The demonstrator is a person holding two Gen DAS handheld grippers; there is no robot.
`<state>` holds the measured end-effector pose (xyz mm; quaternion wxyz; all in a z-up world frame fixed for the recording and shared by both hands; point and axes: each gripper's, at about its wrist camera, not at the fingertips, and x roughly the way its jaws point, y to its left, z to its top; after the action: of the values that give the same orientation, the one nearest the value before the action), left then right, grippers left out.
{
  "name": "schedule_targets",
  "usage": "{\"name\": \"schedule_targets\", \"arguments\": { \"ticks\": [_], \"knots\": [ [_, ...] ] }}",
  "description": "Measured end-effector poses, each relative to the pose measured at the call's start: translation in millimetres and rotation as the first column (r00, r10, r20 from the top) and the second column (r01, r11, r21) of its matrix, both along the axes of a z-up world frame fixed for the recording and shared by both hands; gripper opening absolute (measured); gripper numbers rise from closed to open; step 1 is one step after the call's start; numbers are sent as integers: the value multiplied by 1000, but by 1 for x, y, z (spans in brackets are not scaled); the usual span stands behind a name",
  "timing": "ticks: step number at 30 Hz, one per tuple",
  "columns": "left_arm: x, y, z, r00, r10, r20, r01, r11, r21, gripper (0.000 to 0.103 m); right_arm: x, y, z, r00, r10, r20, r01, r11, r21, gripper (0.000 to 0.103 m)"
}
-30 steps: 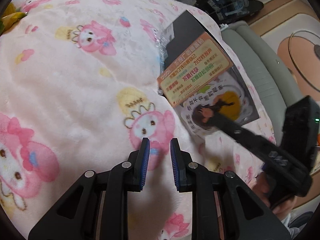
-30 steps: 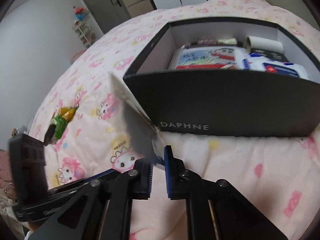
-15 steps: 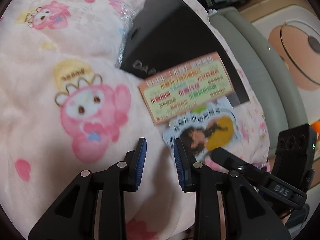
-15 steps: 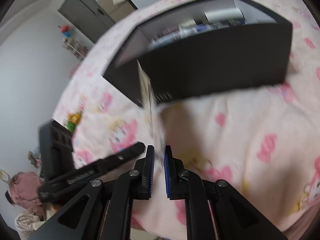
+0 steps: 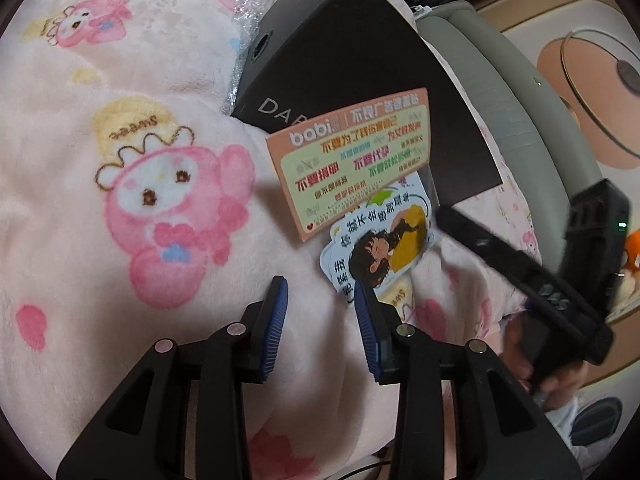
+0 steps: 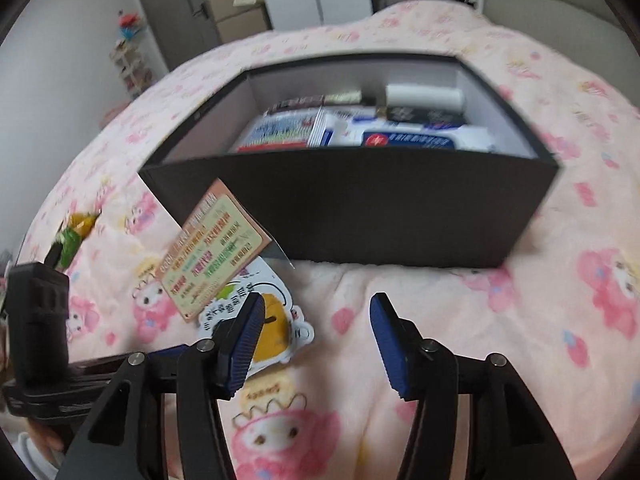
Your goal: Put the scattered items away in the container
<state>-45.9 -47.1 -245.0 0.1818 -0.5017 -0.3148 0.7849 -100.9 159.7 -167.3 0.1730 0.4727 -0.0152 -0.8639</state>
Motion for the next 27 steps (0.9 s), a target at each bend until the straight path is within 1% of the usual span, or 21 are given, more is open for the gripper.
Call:
{"name": "schedule_targets", "arguments": {
  "ticks": [3, 5, 6, 8, 9, 13, 17, 20, 22, 24, 27],
  "knots": [
    [-1, 1, -2, 1000, 5, 11, -5, 1000, -8, 36, -16, -4, -17, 997, 34, 63, -33, 999, -9, 51],
    [-1, 2, -3, 1000, 11, 16, -11, 1000, -14, 36, -19, -6, -26, 994, 54, 96, -51, 998, -36, 50],
    [1, 2, -2, 1000, 22, 15, -22, 1000, -16, 36, -18, -8, -27, 993, 68, 96, -63, 997, -47, 49],
    [2, -1, -4, 999, 45, 26, -45, 999, -6, 36, -13, -11, -26, 994, 82, 75, -80, 996, -35, 34],
    [2, -2, -5, 998, 53, 32, -53, 999, -2, 36, -12, -12, -26, 993, 88, 73, -86, 996, -33, 32],
    [0, -3, -5, 997, 66, 42, -66, 998, -15, 36, -5, -10, -28, 989, 118, 94, -111, 991, -77, 26],
    [-4, -3, 0, 996, 76, 42, -75, 997, -25, 36, 1, -6, -26, 983, 141, 113, -127, 984, -124, 25],
    [-3, -6, 7, 995, 92, 32, -91, 995, -35, 36, 9, -4, -19, 980, 167, 109, -151, 979, -137, 25],
    [-10, -9, 18, 993, 112, 25, -111, 993, -39, 36, 11, -2, -18, 975, 187, 118, -171, 976, -139, 25],
    [-13, -13, 21, 991, 131, 26, -129, 990, -63, 36, 18, 8, -14, 971, 205, 122, -185, 970, -157, 25],
    [-17, -13, 22, 989, 140, 52, -134, 986, -100, 39, 10, 18, -10, 984, 150, 99, -133, 978, -162, 26]
  ]
}}
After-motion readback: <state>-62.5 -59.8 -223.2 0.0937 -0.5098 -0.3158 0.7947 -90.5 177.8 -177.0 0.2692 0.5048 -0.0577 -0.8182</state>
